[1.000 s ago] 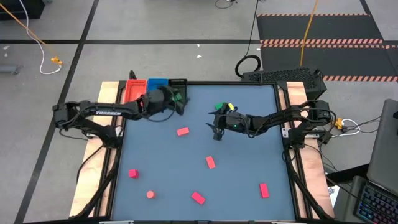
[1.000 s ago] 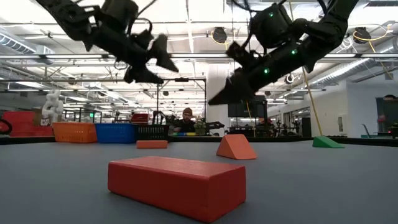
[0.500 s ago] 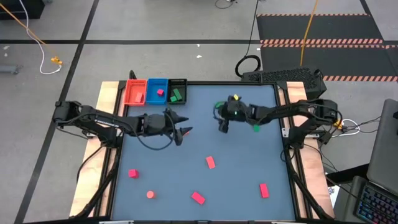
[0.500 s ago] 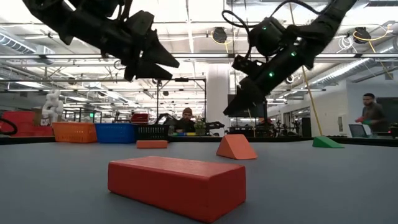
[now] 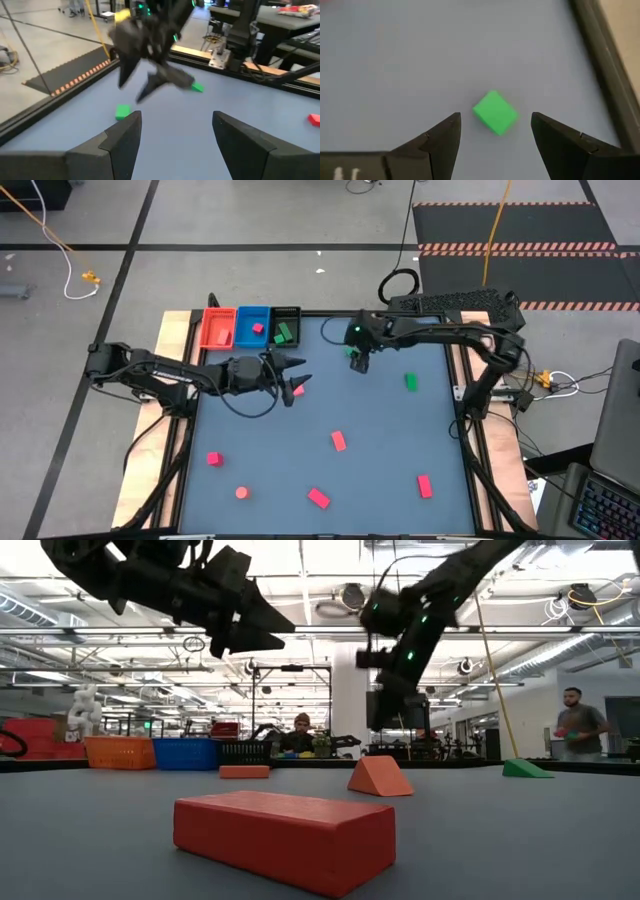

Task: Sort & place blocks by color
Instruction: Put the green block into the black bin

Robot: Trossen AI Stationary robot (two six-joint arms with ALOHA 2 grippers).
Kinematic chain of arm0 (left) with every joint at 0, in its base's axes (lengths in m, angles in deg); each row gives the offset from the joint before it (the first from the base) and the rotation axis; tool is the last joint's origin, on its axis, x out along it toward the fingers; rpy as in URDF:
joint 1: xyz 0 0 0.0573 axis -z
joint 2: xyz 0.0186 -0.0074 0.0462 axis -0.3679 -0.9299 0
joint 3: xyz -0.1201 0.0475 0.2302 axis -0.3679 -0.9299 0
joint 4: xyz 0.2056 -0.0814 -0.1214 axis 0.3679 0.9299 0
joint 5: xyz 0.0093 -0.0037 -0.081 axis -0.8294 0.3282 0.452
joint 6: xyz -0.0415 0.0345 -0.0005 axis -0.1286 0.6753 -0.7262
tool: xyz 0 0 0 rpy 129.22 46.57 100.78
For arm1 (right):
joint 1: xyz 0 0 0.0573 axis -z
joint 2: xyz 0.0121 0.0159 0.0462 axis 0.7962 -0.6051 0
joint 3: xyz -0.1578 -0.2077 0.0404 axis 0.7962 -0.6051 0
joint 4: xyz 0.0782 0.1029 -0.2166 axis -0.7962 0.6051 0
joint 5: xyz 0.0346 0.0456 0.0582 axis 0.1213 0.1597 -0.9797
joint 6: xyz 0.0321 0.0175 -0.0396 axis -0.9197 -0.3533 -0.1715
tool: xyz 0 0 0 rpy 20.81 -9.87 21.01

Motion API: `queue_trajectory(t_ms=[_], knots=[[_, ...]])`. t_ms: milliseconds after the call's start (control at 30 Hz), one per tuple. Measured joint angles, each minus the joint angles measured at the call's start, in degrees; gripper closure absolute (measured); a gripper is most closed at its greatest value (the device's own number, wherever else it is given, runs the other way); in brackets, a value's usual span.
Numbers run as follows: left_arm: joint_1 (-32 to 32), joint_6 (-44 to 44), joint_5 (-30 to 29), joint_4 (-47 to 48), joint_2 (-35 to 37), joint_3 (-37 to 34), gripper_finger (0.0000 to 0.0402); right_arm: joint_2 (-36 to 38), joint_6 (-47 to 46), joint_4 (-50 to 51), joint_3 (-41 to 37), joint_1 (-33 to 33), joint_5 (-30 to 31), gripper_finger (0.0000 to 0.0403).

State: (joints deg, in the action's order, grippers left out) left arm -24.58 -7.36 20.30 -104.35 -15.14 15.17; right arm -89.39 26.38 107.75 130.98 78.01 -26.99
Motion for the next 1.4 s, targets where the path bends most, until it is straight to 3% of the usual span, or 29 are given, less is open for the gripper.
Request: queue_trajectory(t_ms=[433, 967, 1233, 1400], knots=[[-3.05, 1.30, 0.30, 0.32, 1.01, 0.00, 0.0158, -10.88, -14.64, -5.07, 0.56, 1.07, 1.83, 0.0167], [-2.15, 0.55, 0.37, 3.74, 1.01, 0.00, 0.0158, -11.16, -14.27, -12.69, 0.46, 1.45, 3.16, 0.0169], [-1.43, 0.05, 0.37, 3.71, 1.01, 0.00, 0.0158, -11.13, -16.36, -11.09, 0.46, 1.72, 3.16, 0.0206], [-1.39, 0.05, 0.37, 3.66, 1.01, 0.00, 0.0158, -11.02, -15.25, -11.08, 0.46, 1.67, 3.09, 0.0254]])
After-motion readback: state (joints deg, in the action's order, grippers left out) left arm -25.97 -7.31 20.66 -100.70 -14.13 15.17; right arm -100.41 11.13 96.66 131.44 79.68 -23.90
